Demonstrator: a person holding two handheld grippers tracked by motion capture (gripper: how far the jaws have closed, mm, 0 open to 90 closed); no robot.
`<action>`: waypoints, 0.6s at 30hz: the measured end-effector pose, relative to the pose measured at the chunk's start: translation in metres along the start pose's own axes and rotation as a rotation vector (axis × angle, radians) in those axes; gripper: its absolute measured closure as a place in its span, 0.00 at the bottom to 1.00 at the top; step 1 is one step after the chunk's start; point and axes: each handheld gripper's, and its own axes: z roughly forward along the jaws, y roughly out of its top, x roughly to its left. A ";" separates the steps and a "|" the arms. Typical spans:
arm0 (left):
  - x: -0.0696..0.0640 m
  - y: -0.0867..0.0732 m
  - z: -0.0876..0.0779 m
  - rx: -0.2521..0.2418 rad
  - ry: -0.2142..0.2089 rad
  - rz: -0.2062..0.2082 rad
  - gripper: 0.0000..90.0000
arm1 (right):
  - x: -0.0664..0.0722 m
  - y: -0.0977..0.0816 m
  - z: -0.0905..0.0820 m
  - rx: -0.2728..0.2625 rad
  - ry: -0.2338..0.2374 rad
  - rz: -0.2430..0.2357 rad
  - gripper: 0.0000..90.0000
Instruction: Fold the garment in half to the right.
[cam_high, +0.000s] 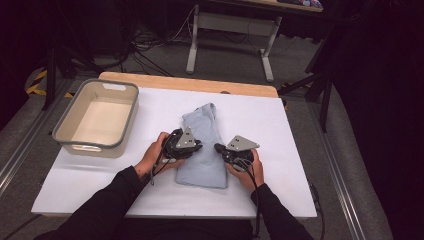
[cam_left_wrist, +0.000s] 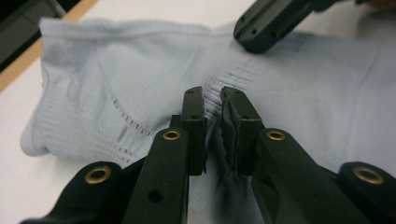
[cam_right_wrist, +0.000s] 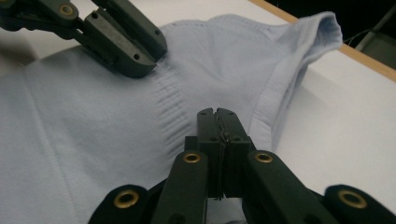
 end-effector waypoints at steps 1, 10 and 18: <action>0.000 -0.002 0.002 0.019 0.000 0.001 0.89 | -0.001 -0.001 0.001 0.007 -0.002 0.003 0.99; 0.006 -0.015 0.011 0.034 -0.032 -0.039 0.90 | -0.005 -0.011 0.009 0.072 -0.021 -0.005 1.00; 0.006 -0.017 0.009 -0.003 -0.032 -0.053 0.90 | -0.006 -0.014 0.009 0.094 -0.024 0.011 1.00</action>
